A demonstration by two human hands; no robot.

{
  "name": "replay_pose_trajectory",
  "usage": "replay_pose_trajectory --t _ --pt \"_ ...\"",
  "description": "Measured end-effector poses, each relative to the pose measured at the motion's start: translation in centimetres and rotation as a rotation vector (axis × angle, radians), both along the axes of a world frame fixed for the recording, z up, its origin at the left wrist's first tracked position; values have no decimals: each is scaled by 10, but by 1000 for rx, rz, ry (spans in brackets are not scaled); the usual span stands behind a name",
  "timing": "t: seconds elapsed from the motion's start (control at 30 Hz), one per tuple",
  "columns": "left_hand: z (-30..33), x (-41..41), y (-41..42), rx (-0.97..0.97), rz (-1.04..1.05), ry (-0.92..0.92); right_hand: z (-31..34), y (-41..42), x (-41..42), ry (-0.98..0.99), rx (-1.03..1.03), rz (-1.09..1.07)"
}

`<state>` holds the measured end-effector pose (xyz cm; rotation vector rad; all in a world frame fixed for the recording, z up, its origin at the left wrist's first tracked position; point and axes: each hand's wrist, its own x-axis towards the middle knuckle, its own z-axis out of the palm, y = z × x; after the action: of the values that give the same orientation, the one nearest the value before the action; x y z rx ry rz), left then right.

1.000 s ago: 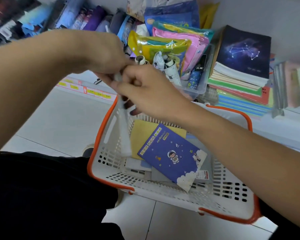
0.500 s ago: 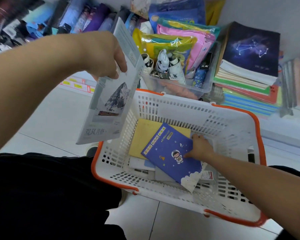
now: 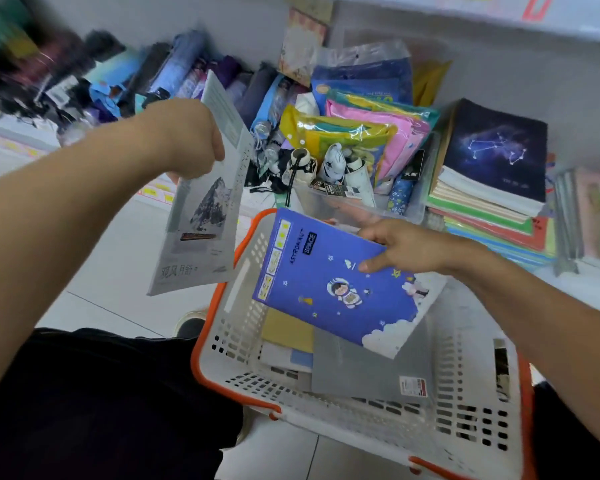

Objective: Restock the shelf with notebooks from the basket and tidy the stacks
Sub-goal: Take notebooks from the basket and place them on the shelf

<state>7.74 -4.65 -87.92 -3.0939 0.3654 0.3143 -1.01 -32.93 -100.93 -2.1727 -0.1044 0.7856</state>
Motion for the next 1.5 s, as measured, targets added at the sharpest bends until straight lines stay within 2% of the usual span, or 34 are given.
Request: replay_pose_trajectory --t 0.07,0.1,0.23,0.3,0.37,0.4,0.47,0.53,0.73,0.83,0.9,0.97,1.03,1.07,1.13,1.17,1.27,1.37,1.5 --pt "7 0 10 -93 57 11 63 -8 4 -22 142 -89" --pt "8 2 15 -205 100 29 91 -13 4 -23 224 -127" --pt "25 -3 17 -1004 354 177 161 -21 1 -25 532 -293" --pt "41 -6 10 -1398 418 417 168 -21 -4 -69 598 -359" --pt "58 -15 0 -1649 349 613 165 -16 -10 -155 623 -463" --pt "64 -21 -7 -1696 275 611 164 -13 -14 -204 636 -521" --pt "70 -33 -25 -1661 121 445 163 -3 -17 -279 648 -604" --pt "71 -39 -37 -1636 93 276 164 4 -17 -328 670 -628" --pt "90 -51 -39 -1797 3 178 165 6 -26 -308 736 -649" --pt "94 -54 -50 -1864 54 10 168 2 -26 -203 855 -561" --pt "100 -48 -63 -1913 153 -72 175 -3 -24 -257 863 -503" --pt "110 -41 -77 -1926 169 -23 186 -7 -23 -469 820 -588" --pt "118 -36 -94 -1820 87 145 203 -19 -20 -629 842 -724" --pt "120 -35 -104 -1673 -9 167 212 -27 -18 -674 868 -796" --pt "123 -32 -127 -1362 -178 44 229 -51 -8 -724 888 -913" --pt "126 -28 -140 -1321 -204 18 238 -64 -3 -730 870 -942" --pt "140 -6 -180 -1396 -38 160 261 -98 11 -652 803 -1015" --pt "153 12 -216 -1504 190 351 278 -121 13 -545 837 -1045" --pt "152 24 -249 -1603 187 431 271 -146 20 -608 838 -1032"
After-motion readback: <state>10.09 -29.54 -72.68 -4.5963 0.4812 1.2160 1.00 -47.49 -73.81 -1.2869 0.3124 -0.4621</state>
